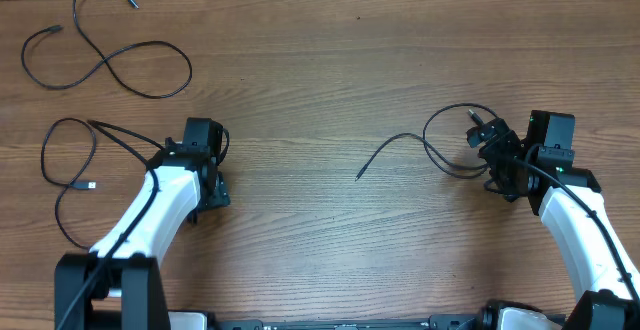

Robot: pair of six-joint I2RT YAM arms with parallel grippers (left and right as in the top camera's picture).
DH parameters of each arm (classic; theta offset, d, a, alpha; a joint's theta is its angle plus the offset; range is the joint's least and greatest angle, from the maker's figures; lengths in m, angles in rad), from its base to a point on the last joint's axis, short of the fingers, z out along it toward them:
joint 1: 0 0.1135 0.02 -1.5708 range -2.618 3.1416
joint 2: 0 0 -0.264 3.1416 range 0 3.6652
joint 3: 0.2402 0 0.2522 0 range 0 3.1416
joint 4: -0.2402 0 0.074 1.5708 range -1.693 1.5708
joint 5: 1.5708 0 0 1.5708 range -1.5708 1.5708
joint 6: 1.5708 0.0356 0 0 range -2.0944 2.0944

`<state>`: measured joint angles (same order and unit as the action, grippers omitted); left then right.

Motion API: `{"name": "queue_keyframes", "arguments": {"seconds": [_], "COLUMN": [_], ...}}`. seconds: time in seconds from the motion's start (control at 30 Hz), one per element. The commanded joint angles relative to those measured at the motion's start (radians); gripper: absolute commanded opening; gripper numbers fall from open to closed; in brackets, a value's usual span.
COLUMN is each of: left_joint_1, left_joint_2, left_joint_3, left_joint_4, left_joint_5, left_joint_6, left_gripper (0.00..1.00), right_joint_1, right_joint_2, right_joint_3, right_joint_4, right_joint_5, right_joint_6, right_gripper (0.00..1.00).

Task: Untangle cables

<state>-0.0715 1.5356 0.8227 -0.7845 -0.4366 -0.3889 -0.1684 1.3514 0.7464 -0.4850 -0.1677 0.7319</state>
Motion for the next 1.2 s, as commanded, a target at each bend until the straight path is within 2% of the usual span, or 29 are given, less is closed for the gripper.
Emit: {"name": "queue_keyframes", "arguments": {"seconds": [0.0, 0.07, 0.13, 0.2, 0.23, 0.27, 0.37, 0.47, 0.63, 0.73, 0.8, 0.83, 0.97, 1.03, 1.1, 1.17], "left_joint_1": [0.031, 0.050, 0.053, 0.053, 0.053, 0.053, 0.066, 0.153, 0.378, 0.526, 0.597, 0.650, 0.720, 0.727, 0.726, 0.721], "left_joint_2": [0.066, 0.099, 0.108, 0.108, 0.106, 0.106, 0.104, 0.104, 0.104, 0.104, 0.104, 0.105, 0.112, 0.114, 0.114, 0.114], "left_joint_3": [-0.024, -0.024, -0.024, -0.023, -0.020, -0.019, 0.016, 0.124, 0.328, 0.416, 0.433, 0.433, 0.428, 0.425, 0.419, 0.406], "left_joint_4": [0.041, 0.100, 0.130, 0.144, 0.151, 0.155, 0.151, 0.079, 0.003, 0.016, 0.035, 0.040, 0.041, 0.042, 0.041, 0.042], "left_joint_5": [0.011, 0.008, 0.012, 0.011, -0.001, -0.010, -0.128, -0.264, -0.294, -0.206, -0.096, 0.017, 0.243, 0.262, 0.262, 0.262], "left_joint_6": [-0.018, -0.006, -0.006, -0.006, 0.005, 0.014, 0.051, 0.050, 0.049, 0.025, 0.023, 0.022, 0.000, -0.001, 0.000, 0.000], "left_gripper": [0.90, 0.83, 0.67, 0.33, 0.10, 0.04, 0.04, 0.04, 0.05, 0.05, 0.04, 0.05, 0.04, 0.04, 0.12, 0.15], "right_joint_1": [0.005, 0.005, 0.005, 0.005, 0.005, 0.005, 0.005, 0.005, 0.005, 0.005, 0.005, 0.005, 0.005, 0.005, 0.005, 0.005], "right_joint_2": [0.001, 0.001, 0.001, 0.001, 0.001, 0.001, 0.001, 0.001, 0.001, 0.001, 0.001, 0.001, 0.001, 0.001, 0.001, 0.001], "right_joint_3": [0.012, 0.012, 0.012, 0.012, 0.012, 0.012, 0.012, 0.012, 0.012, 0.012, 0.012, 0.012, 0.012, 0.012, 0.012, 0.012], "right_joint_4": [0.005, 0.008, 0.013, 0.019, 0.019, 0.019, 0.020, 0.019, 0.019, 0.018, 0.012, 0.008, 0.003, 0.003, 0.003, 0.003], "right_joint_5": [0.011, 0.011, 0.011, 0.011, 0.011, 0.011, 0.011, 0.011, 0.010, 0.010, 0.010, 0.010, 0.010, 0.010, 0.010, 0.010], "right_joint_6": [-0.008, -0.008, -0.008, -0.008, -0.008, -0.008, -0.008, -0.008, -0.008, -0.008, -0.008, -0.008, -0.008, -0.008, -0.008, -0.008], "right_gripper": [1.00, 1.00, 1.00, 1.00, 1.00, 1.00, 1.00, 1.00, 1.00, 1.00, 1.00, 1.00, 1.00, 1.00, 1.00, 1.00]}}
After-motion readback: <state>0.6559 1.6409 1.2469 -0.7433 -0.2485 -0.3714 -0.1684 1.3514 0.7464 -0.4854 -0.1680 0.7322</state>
